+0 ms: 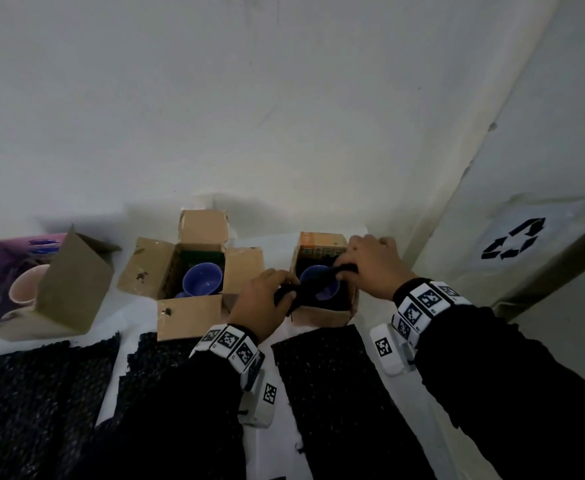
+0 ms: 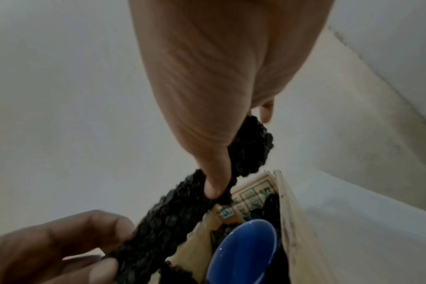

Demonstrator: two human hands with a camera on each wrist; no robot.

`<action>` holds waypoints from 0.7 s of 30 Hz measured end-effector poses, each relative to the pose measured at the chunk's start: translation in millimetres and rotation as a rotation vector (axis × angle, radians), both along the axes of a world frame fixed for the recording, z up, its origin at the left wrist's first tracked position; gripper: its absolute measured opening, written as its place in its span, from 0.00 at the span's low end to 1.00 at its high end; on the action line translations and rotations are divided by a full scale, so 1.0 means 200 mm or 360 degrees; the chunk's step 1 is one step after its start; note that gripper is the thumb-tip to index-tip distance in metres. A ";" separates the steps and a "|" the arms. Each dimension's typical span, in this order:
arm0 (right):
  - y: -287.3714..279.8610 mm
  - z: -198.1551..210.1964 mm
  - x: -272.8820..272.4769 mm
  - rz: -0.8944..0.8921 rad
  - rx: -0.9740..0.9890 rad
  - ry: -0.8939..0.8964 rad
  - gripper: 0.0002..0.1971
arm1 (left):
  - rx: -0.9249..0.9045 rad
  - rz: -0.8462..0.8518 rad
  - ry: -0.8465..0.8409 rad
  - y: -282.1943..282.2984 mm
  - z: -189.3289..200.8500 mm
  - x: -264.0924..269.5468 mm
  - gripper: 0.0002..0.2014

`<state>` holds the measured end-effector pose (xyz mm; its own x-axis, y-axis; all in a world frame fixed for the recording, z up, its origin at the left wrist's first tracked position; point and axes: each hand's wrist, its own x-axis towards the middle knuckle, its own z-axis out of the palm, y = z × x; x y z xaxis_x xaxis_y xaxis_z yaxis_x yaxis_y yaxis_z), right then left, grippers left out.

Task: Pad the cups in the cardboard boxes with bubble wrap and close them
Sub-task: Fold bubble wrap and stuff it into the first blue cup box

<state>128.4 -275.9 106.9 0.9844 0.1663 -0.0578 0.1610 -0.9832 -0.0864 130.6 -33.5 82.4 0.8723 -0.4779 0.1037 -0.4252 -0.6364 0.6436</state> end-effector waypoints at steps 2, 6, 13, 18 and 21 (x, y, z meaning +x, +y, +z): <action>0.00 -0.04 0.06 0.0007 0.0007 -0.0272 0.09 | 0.0074 0.0037 -0.0082 -0.01 -0.06 0.01 0.11; 0.08 -0.14 0.18 0.0116 0.0111 -0.0610 0.09 | 0.0422 0.0024 -0.0200 -0.04 -0.14 0.02 0.12; 0.24 -0.26 0.31 0.0386 0.0313 -0.0460 0.10 | 0.0655 -0.0162 -0.0745 -0.03 -0.21 0.02 0.20; 0.22 -0.29 0.31 0.0385 0.0448 -0.0214 0.13 | 0.0739 -0.0178 -0.0700 -0.04 -0.22 -0.01 0.20; 0.20 -0.31 0.33 0.0527 0.0232 -0.0069 0.14 | 0.0756 -0.0151 -0.0693 -0.05 -0.23 -0.02 0.23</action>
